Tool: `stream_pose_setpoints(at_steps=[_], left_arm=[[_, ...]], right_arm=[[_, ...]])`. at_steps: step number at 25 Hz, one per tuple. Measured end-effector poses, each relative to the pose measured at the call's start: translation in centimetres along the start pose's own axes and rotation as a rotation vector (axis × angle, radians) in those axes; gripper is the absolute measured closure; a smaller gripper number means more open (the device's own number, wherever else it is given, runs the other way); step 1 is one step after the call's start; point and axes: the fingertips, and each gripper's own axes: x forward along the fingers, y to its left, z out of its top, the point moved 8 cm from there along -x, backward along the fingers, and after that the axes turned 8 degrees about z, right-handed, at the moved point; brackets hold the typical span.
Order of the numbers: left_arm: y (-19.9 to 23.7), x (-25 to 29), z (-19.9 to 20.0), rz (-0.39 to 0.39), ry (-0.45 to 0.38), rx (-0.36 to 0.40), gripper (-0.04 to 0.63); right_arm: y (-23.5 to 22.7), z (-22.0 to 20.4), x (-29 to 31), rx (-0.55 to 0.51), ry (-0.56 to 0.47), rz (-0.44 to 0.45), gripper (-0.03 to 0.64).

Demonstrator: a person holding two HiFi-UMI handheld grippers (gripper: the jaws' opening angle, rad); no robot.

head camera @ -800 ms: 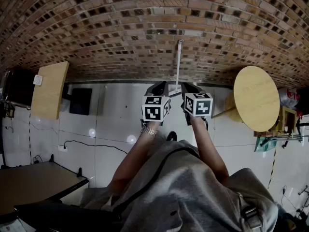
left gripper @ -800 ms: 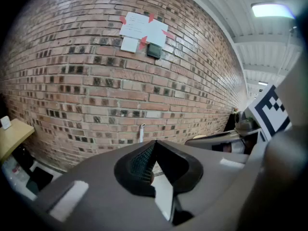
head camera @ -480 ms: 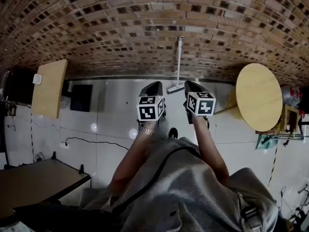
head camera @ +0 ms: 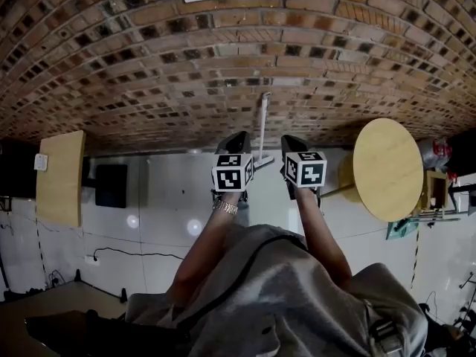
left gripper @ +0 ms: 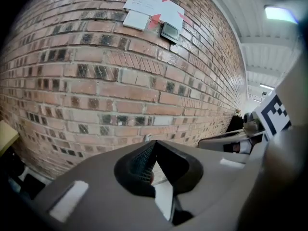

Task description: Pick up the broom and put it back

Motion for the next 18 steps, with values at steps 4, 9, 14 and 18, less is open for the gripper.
stream_pose_setpoints(at_steps=[4,9,14,18], left_arm=[[1.7,2.8,4.7,-0.021,-0.039,0.028,0.591],[4.2,6.0,7.1,-0.042,-0.035,0.030,0.591],[5.5,8.0,7.3,-0.051,0.002,0.002,0.591],[6.1,8.7,7.2,-0.023,0.024,-0.023,0.591]], right_arm=[[-0.8,4.5,4.1,-0.001,-0.024,0.002,0.617],[-3.5,6.7,10.0,-0.008,-0.001,0.006,0.580],[-7.4,5.4,15.3,0.065,0.112,0.036,0.478],[-10.0,2.6,20.1,0.098,0.256,0.073,0.439]])
